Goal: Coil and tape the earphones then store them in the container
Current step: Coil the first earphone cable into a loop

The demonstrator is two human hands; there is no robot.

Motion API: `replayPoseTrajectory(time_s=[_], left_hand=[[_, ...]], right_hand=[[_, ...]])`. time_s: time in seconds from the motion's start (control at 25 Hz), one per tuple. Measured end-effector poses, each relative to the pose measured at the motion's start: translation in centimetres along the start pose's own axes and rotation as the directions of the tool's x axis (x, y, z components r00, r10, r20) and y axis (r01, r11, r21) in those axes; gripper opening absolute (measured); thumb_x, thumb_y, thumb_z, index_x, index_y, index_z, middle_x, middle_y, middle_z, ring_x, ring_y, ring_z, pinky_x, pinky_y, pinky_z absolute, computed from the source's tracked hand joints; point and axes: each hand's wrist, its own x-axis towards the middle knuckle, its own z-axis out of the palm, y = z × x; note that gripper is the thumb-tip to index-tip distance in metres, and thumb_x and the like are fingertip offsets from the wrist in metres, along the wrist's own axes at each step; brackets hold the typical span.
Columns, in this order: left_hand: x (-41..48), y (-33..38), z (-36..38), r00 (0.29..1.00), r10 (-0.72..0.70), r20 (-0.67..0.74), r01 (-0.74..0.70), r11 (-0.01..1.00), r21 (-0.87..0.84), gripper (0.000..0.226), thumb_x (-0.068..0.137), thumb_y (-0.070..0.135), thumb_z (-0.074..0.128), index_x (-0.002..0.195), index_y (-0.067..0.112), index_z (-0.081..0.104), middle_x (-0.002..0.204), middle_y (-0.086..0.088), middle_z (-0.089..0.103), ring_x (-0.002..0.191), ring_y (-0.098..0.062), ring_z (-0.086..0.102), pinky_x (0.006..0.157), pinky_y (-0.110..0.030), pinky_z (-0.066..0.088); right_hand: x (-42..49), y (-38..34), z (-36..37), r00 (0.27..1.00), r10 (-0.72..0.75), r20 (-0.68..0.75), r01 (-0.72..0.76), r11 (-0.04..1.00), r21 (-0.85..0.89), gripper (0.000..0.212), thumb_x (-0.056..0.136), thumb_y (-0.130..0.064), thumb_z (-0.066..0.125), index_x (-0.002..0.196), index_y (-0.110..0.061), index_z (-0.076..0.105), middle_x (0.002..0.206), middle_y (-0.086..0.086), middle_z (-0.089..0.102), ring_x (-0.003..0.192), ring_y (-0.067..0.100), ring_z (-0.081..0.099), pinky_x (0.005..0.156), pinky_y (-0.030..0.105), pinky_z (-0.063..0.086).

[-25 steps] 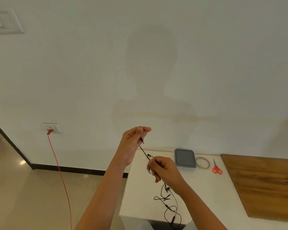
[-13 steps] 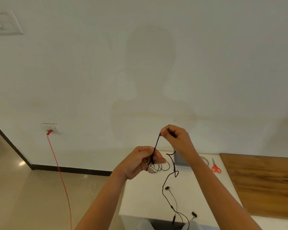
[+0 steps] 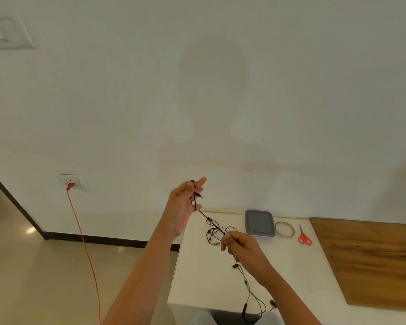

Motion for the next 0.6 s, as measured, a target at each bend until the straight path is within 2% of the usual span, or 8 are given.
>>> replayPoseTrajectory(time_s=[0.12, 0.24, 0.4, 0.44, 0.52, 0.6], left_hand=[[0.2, -0.8, -1.0, 1.000, -0.023, 0.005, 0.022, 0.976, 0.217, 0.034, 0.101, 0.019, 0.045, 0.073, 0.018, 0.065, 0.117, 0.011, 0.070, 0.123, -0.014, 0.055, 0.083, -0.042, 0.039], [-0.2, -1.2, -1.3, 0.995, -0.062, 0.082, 0.023, 0.910, 0.414, 0.032, 0.100, 0.020, 0.047, 0.079, 0.016, 0.070, 0.116, 0.010, 0.070, 0.116, 0.002, 0.058, 0.088, -0.030, 0.038], [-1.1, -1.9, -1.2, 0.980, -0.117, 0.164, 0.006, 0.830, 0.558, 0.033, 0.101, 0.023, 0.046, 0.095, 0.004, 0.072, 0.115, 0.002, 0.071, 0.115, 0.002, 0.059, 0.091, -0.017, 0.038], [-1.3, -2.0, -1.2, 0.975, -0.130, 0.178, 0.003, 0.816, 0.578, 0.033, 0.101, 0.023, 0.045, 0.095, 0.005, 0.072, 0.114, 0.002, 0.072, 0.114, 0.001, 0.059, 0.090, -0.016, 0.039], [-1.6, -2.0, -1.1, 0.961, -0.156, 0.227, -0.014, 0.796, 0.605, 0.035, 0.102, 0.024, 0.043, 0.094, 0.007, 0.073, 0.114, 0.003, 0.072, 0.115, -0.002, 0.060, 0.092, -0.018, 0.041], [-1.9, -1.6, -0.8, 0.942, -0.198, 0.271, -0.008, 0.795, 0.607, 0.037, 0.103, 0.025, 0.041, 0.094, 0.006, 0.071, 0.117, 0.001, 0.071, 0.116, -0.002, 0.059, 0.095, -0.017, 0.040]], right_hand=[[-1.1, -1.8, -0.7, 0.998, -0.065, 0.025, 0.066, 0.997, -0.044, 0.035, 0.098, -0.011, 0.047, 0.066, -0.012, 0.062, 0.057, -0.011, 0.052, 0.052, 0.000, 0.041, 0.054, 0.011, 0.035], [-1.5, -4.1, -1.8, 0.990, -0.137, 0.023, 0.138, 0.990, -0.006, 0.038, 0.096, -0.008, 0.048, 0.062, -0.017, 0.061, 0.061, -0.004, 0.055, 0.050, 0.002, 0.039, 0.051, 0.011, 0.033], [-0.7, -7.5, -4.1, 0.969, -0.238, -0.062, 0.242, 0.968, 0.068, 0.034, 0.093, -0.020, 0.049, 0.060, -0.017, 0.057, 0.048, -0.011, 0.039, 0.045, 0.006, 0.029, 0.046, 0.014, 0.025], [-0.4, -8.3, -4.7, 0.959, -0.273, -0.080, 0.274, 0.962, 0.010, 0.035, 0.095, -0.017, 0.050, 0.061, -0.016, 0.058, 0.047, -0.011, 0.039, 0.045, 0.005, 0.029, 0.046, 0.014, 0.026], [0.4, -9.5, -5.9, 0.928, -0.348, -0.129, 0.325, 0.930, -0.172, 0.034, 0.095, -0.006, 0.052, 0.064, -0.015, 0.062, 0.051, -0.012, 0.052, 0.044, 0.002, 0.033, 0.047, 0.013, 0.029], [1.3, -10.6, -7.0, 0.884, -0.431, -0.182, 0.351, 0.868, -0.350, 0.024, 0.092, -0.009, 0.058, 0.070, -0.016, 0.068, 0.063, -0.012, 0.066, 0.044, 0.004, 0.040, 0.047, 0.020, 0.035]])
